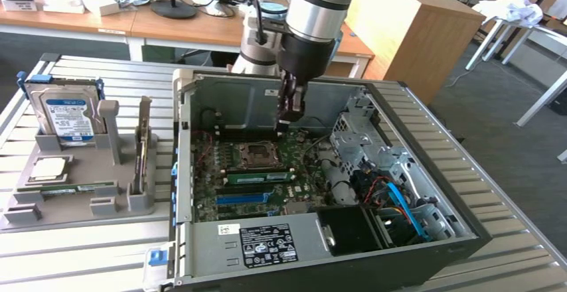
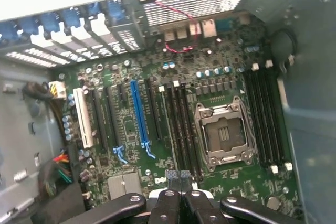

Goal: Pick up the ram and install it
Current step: 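Press down the ram until it locks into place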

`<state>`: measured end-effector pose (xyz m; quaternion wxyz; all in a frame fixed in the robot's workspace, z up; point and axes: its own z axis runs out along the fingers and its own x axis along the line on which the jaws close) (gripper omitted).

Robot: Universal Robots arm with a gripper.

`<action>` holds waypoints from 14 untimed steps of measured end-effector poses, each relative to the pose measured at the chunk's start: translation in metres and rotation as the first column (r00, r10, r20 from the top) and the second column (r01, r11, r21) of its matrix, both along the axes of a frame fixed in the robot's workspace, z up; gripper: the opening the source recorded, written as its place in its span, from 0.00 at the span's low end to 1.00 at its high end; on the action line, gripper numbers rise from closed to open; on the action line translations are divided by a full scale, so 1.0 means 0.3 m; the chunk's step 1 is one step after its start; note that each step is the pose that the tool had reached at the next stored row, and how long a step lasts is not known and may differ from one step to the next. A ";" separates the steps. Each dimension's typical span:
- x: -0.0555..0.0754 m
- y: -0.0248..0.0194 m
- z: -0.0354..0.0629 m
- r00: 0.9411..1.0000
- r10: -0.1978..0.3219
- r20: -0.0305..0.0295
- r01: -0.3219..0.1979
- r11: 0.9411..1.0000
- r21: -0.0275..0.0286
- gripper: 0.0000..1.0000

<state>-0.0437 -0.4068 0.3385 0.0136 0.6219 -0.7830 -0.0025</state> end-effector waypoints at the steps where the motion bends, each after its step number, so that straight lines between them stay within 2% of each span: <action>1: 0.000 0.000 0.000 1.000 -0.017 0.000 0.017 1.000 0.000 0.10; 5: 0.000 0.000 -0.001 0.996 -0.089 0.000 0.089 0.996 0.000 0.10; 8: 0.000 0.000 -0.002 0.990 -0.142 0.000 0.142 0.990 0.000 0.10; 11: 0.000 0.000 -0.002 0.980 -0.197 0.000 0.197 0.980 0.000 0.10; 14: 0.000 0.000 -0.002 0.968 -0.251 0.000 0.251 0.968 0.000 0.10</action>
